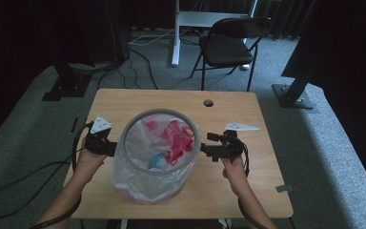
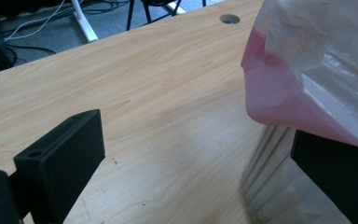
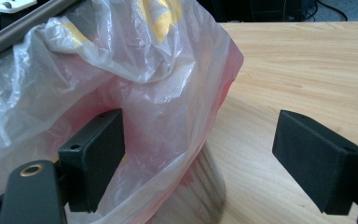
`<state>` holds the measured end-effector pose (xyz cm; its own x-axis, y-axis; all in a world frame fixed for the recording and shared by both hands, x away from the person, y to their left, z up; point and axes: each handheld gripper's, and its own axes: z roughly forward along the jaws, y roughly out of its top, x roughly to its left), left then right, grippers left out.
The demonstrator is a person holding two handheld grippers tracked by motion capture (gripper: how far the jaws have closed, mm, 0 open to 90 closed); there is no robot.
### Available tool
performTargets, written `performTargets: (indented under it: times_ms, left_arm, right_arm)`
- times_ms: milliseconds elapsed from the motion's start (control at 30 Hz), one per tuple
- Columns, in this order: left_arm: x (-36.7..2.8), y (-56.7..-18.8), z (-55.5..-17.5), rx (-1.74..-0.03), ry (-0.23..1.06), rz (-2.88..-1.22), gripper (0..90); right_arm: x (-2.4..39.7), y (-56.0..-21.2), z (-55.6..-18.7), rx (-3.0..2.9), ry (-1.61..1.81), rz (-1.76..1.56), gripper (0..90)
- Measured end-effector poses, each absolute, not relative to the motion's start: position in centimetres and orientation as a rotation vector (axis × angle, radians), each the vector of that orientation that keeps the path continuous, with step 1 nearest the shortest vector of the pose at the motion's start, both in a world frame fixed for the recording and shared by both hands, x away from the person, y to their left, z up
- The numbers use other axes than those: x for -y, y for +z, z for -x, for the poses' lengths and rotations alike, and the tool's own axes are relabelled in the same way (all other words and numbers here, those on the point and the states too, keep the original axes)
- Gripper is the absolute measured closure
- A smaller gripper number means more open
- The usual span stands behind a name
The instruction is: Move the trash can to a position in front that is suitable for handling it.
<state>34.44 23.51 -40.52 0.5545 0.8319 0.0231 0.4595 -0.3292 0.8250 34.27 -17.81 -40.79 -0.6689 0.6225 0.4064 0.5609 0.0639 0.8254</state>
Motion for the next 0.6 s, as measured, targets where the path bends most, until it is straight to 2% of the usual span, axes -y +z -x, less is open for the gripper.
performTargets:
  times_ms: [600]
  left_arm:
    - [-22.6,-40.6,-32.9,-0.997,0.563,-1.978,2.7]
  right_arm:
    - [18.9,-41.0,-31.6,-2.241,1.713,-1.259,15.9]
